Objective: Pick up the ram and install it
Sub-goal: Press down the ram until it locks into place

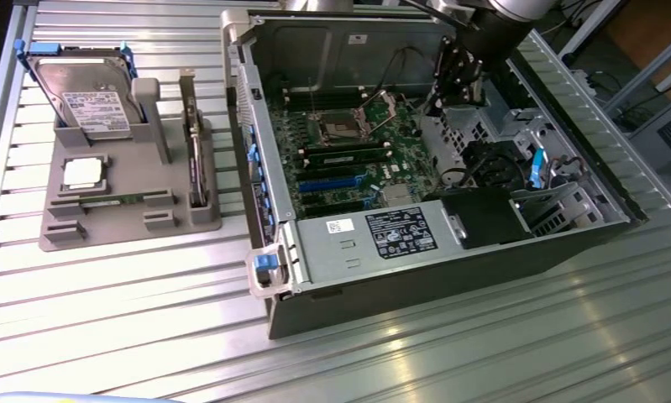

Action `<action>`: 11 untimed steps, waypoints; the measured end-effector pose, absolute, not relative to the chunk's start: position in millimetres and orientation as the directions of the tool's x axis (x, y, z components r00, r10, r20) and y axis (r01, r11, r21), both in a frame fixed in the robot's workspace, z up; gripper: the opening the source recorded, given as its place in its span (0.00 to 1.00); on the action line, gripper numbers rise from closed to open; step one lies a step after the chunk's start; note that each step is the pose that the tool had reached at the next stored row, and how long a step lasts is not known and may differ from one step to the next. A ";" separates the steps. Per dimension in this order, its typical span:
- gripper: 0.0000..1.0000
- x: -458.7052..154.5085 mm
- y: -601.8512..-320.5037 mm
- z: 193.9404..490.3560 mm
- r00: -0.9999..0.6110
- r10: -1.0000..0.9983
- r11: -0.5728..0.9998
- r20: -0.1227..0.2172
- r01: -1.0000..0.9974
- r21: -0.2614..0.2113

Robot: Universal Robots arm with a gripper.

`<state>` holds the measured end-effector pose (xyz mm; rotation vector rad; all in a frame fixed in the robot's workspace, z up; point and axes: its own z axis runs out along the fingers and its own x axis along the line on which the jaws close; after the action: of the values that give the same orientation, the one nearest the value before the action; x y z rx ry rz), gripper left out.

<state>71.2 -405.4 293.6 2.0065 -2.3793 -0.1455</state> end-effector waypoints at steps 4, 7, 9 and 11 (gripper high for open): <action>0.10 71.1 -405.4 292.9 -0.210 -0.977 0.207 -0.032 -0.975 0.086; 0.10 71.1 -405.4 292.5 -0.227 -0.974 0.224 -0.024 -0.971 0.085; 0.10 71.1 -405.4 292.3 -0.233 -0.972 0.230 -0.021 -0.969 0.084; 0.10 71.1 -405.4 292.1 -0.241 -0.970 0.238 -0.019 -0.968 0.083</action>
<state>71.1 -405.4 292.1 1.9129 -2.4430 -0.1203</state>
